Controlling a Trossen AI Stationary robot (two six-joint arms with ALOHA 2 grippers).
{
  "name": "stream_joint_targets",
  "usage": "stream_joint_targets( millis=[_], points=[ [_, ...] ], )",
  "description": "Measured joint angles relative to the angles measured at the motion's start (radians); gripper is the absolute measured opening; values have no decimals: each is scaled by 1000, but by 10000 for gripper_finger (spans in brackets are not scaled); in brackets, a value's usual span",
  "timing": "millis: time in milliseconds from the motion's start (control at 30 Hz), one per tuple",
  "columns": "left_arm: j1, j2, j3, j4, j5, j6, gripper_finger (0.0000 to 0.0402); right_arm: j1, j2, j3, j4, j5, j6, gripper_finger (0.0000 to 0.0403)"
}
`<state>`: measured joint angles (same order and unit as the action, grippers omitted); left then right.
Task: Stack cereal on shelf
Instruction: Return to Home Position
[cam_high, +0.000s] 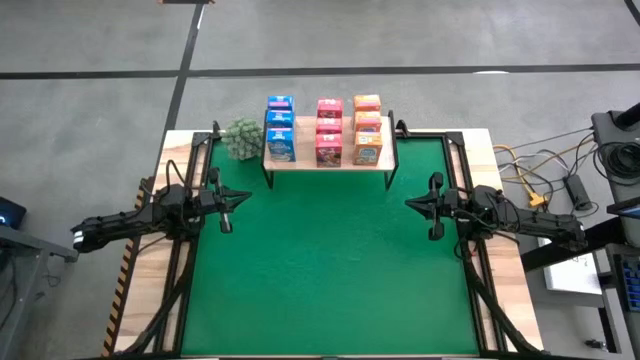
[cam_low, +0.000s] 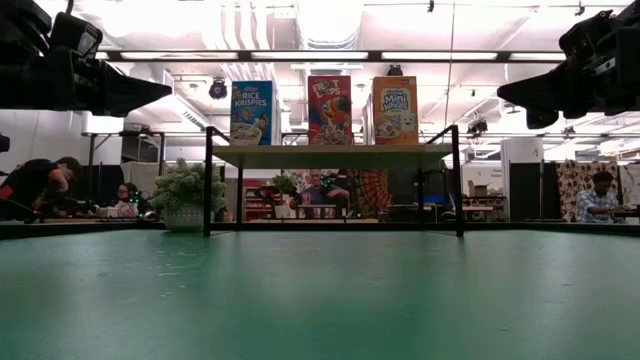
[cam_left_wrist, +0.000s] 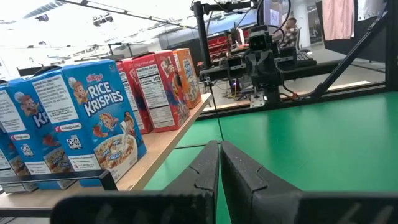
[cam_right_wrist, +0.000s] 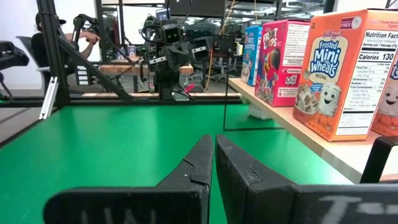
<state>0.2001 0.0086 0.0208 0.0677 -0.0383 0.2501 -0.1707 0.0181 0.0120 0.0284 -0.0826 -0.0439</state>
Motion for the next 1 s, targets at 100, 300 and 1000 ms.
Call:
stream_joint_targets(
  millis=[100,300,1000],
  points=[
    [0,0,0,0,0,0,0,0,3,0,0,0,-1,9],
    [0,0,1,-1,0,0,0,0,3,0,0,0,6,9],
    [0,0,1,-1,0,0,0,0,3,-1,-1,-2,9,9]
  ],
)
